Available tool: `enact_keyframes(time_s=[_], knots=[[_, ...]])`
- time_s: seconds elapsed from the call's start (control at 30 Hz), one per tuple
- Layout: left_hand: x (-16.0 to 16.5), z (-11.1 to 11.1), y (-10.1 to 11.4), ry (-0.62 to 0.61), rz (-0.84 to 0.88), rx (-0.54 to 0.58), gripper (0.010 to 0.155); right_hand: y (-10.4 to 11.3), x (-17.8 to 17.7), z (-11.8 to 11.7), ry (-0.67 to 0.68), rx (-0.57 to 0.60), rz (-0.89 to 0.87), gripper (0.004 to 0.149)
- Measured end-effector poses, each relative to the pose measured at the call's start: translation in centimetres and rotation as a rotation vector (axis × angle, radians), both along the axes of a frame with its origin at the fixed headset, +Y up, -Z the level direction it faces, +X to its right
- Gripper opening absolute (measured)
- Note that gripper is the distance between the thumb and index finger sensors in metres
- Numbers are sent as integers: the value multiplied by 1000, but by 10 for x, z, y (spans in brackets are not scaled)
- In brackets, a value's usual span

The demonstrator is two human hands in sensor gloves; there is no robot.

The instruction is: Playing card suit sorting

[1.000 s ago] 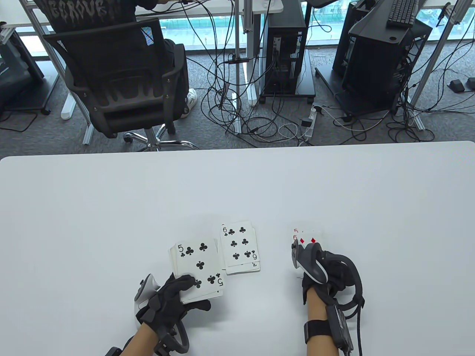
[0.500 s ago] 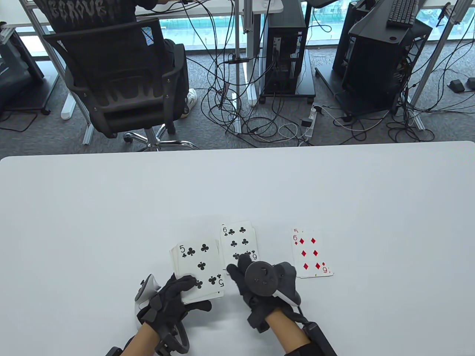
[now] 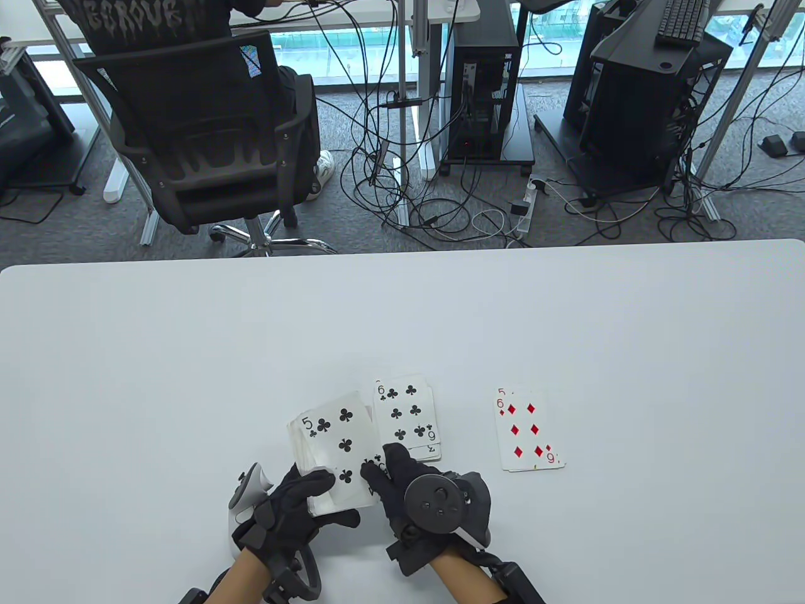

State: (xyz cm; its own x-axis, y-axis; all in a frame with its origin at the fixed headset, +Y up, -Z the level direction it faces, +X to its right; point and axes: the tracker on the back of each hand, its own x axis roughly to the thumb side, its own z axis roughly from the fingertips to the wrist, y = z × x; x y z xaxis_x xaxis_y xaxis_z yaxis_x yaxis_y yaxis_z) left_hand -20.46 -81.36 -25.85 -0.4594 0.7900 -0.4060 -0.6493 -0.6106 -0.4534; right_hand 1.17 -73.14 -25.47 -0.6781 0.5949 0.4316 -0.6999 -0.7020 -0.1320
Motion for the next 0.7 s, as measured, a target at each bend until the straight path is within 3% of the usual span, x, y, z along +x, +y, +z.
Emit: enact_keyframes(time_s=[0.2, 0.43, 0.6, 0.7], knots=[[-3, 0, -1, 26, 2, -17, 60, -14, 25, -11, -108, -98, -80, 43], [-3, -1, 1, 44, 49, -18, 59, -26, 58, -28, -197, -246, -300, 41], [-7, -2, 0, 65, 45, -16, 59, -31, 67, -46, -305, -331, -189, 41], [-7, -2, 0, 62, 52, -18, 59, -36, 62, -58, -348, -469, -145, 42]])
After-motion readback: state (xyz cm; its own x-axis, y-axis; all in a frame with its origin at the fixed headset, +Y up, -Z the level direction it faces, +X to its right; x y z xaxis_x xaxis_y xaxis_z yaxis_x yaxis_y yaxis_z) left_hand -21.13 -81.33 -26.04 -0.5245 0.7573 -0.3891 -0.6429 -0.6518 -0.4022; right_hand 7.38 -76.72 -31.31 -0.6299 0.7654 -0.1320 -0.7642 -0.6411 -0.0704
